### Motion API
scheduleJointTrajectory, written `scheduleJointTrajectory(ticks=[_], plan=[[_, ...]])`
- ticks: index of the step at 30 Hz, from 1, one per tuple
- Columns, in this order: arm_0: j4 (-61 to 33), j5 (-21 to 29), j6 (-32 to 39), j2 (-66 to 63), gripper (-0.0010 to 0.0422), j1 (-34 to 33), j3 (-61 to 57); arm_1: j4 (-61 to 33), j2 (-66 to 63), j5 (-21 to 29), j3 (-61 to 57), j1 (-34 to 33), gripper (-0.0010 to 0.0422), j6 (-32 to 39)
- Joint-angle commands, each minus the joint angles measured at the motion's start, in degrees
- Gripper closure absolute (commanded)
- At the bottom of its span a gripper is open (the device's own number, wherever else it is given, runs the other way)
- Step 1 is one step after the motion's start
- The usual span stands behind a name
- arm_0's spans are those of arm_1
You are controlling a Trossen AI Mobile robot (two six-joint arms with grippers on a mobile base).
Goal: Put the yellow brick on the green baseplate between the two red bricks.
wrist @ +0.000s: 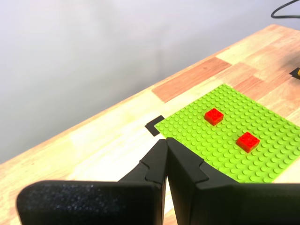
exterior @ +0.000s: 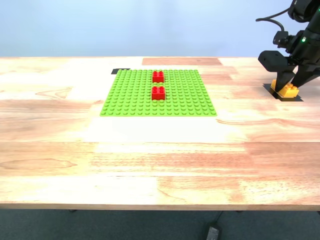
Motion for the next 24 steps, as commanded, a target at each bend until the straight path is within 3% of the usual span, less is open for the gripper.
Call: scheduleJointTrajectory(ticks=[1,8,11,14,19,24], plan=[[-0.33,0.00,-0.09,0.02,0.0412,0.00,-0.42,0.22,-2.34,0.02,0.02,0.04,0.0336,-0.72],[0.17,-0.02,-0.09,-0.09,0.0413,0.00,-0.42,-0.04,-11.69,-0.66,0.02,1.27,0.0354,-5.05],[0.04,-0.02,-0.09,-0.22,0.0413,0.00,-0.42,-0.37,-15.82,-4.33,0.02,3.69,0.0354,-10.45],[0.00,-0.02,-0.09,-0.24,0.0413,0.00,-0.44,-0.35,-18.84,-9.75,0.50,7.50,0.0354,-14.10],[-0.02,-0.02,-0.13,-0.46,0.0412,0.00,-0.42,-0.90,-20.17,-10.58,3.85,15.58,0.0354,-17.75],[-0.20,-0.02,-0.11,-0.55,0.0413,0.00,-0.42,-2.38,-17.42,-10.47,8.55,23.96,0.0354,-27.47]])
